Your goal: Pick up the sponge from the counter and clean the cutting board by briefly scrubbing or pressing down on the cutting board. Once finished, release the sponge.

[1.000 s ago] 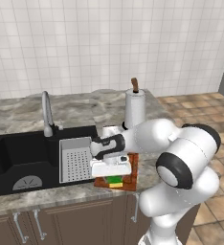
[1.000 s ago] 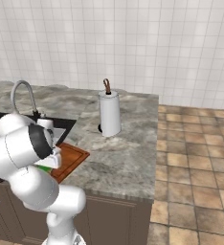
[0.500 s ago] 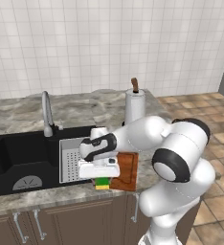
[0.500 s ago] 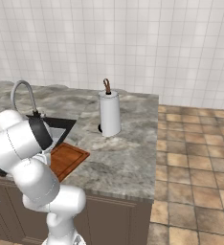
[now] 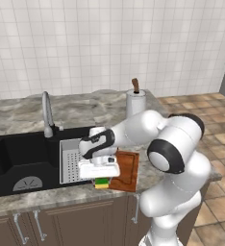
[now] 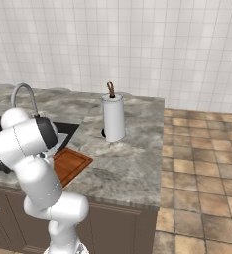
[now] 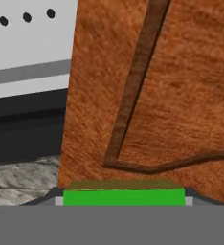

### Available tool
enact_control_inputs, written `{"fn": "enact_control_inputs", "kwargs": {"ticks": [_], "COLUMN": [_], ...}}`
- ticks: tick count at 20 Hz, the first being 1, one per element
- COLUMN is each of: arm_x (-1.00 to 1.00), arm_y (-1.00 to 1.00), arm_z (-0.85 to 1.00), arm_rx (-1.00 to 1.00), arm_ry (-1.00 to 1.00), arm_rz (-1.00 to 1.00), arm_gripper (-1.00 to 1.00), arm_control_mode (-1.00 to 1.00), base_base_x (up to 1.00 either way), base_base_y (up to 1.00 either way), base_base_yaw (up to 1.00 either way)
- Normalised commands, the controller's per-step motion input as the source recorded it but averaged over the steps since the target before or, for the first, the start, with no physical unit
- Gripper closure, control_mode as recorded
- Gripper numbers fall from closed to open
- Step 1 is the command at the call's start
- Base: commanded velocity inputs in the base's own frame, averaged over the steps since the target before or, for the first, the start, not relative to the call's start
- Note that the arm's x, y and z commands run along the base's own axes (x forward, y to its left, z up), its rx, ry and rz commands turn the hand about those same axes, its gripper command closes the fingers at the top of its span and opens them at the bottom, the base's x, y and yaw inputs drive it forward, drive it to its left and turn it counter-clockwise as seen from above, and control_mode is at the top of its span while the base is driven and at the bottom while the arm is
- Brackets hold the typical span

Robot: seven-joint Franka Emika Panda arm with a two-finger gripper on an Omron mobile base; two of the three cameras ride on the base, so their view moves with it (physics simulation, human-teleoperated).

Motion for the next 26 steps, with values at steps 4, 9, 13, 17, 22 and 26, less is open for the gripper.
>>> {"fn": "enact_control_inputs", "kwargs": {"ticks": [4,9,13,17,22,26], "arm_x": [0.01,0.0,0.0,0.0,0.0,0.0], "arm_y": [-0.88,-1.0,-1.0,-1.0,-1.0,-1.0], "arm_z": [-0.54,-0.51,-0.31,-0.34,-0.35,-0.38], "arm_rx": [0.0,0.0,0.0,0.0,0.0,0.0], "arm_ry": [0.03,0.0,0.0,0.0,0.0,0.0], "arm_rz": [0.0,0.0,0.0,0.0,-0.02,-0.02], "arm_gripper": [1.0,1.0,1.0,1.0,1.0,1.0], "arm_control_mode": [-1.0,-1.0,-1.0,-1.0,-1.0,-1.0], "base_base_x": [0.0,0.0,0.0,0.0,0.0,0.0], "base_base_y": [0.0,0.0,0.0,0.0,0.0,0.0], "base_base_yaw": [0.0,0.0,0.0,0.0,0.0,0.0]}}
